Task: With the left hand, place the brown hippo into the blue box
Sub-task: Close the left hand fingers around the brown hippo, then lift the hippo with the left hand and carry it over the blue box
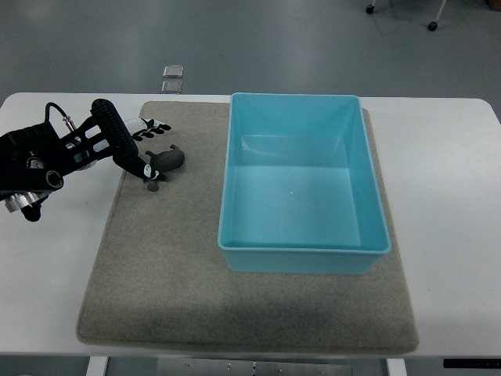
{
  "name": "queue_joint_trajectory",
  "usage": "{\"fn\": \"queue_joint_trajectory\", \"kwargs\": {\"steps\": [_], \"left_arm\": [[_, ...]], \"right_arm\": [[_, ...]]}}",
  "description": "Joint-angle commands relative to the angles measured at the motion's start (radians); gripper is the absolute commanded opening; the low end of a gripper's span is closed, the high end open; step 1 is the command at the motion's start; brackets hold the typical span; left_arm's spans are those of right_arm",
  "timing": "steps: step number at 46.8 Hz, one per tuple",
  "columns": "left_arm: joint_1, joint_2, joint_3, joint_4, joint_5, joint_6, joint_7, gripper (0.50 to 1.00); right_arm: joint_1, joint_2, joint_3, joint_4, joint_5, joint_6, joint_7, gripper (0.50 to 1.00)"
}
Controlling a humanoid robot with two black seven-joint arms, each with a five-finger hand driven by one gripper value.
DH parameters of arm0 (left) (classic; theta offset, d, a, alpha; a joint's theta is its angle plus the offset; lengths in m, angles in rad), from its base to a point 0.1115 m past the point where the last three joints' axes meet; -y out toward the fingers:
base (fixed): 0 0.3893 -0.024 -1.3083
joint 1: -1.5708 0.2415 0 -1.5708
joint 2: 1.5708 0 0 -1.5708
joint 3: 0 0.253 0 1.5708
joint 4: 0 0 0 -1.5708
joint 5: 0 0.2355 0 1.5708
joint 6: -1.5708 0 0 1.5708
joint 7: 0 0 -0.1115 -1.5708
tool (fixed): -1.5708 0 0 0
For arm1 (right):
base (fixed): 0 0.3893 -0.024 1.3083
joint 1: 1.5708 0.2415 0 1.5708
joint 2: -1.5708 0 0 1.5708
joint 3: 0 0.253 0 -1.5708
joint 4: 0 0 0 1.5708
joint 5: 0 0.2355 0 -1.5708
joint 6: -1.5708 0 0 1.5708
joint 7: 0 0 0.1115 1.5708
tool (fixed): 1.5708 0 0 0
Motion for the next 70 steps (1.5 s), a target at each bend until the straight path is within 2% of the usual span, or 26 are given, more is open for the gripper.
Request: {"fn": "queue_joint_trajectory", "kwargs": {"steps": [1, 4, 11, 14, 22, 34, 40, 47, 52, 60, 64, 70], "left_arm": [[0.000, -0.002, 0.000, 0.001, 0.000, 0.000, 0.014, 0.889], [-0.001, -0.002, 0.000, 0.001, 0.000, 0.000, 0.017, 0.868], [-0.001, -0.002, 0.002, 0.003, 0.000, 0.000, 0.025, 0.853], [-0.001, -0.002, 0.002, 0.001, 0.000, 0.001, 0.031, 0.827], [-0.001, -0.005, 0.002, 0.003, 0.000, 0.001, 0.040, 0.819], [-0.001, -0.011, 0.002, 0.003, 0.000, 0.003, 0.052, 0.774], [-0.004, -0.011, 0.002, 0.003, 0.000, 0.009, 0.068, 0.722], [-0.009, -0.013, 0.002, 0.003, 0.000, 0.009, 0.076, 0.698], [-0.009, -0.013, 0.002, 0.003, 0.000, 0.008, 0.080, 0.658], [-0.006, -0.025, 0.000, 0.001, 0.002, 0.008, 0.082, 0.572], [-0.006, -0.025, 0.000, 0.001, 0.002, 0.006, 0.083, 0.501], [-0.007, -0.025, -0.001, 0.001, 0.002, 0.005, 0.083, 0.500]], "right_arm": [[0.000, 0.000, -0.001, 0.000, 0.000, 0.000, 0.000, 0.936], [0.000, 0.000, 0.000, 0.000, 0.000, 0.000, 0.000, 0.936], [0.000, 0.000, 0.000, 0.000, 0.000, 0.000, 0.000, 0.936], [0.000, 0.000, 0.000, 0.000, 0.000, 0.000, 0.000, 0.936], [0.000, 0.000, 0.000, 0.000, 0.000, 0.000, 0.000, 0.936], [0.000, 0.000, -0.001, 0.000, 0.000, 0.000, 0.000, 0.936], [0.000, 0.000, 0.000, 0.000, 0.000, 0.000, 0.000, 0.936], [0.000, 0.000, 0.000, 0.000, 0.000, 0.000, 0.000, 0.936], [0.000, 0.000, 0.000, 0.000, 0.000, 0.000, 0.000, 0.936], [0.000, 0.000, 0.000, 0.000, 0.000, 0.000, 0.000, 0.936], [0.000, 0.000, -0.001, 0.000, 0.000, 0.000, 0.000, 0.936], [0.000, 0.000, -0.001, 0.000, 0.000, 0.000, 0.000, 0.936]]}}
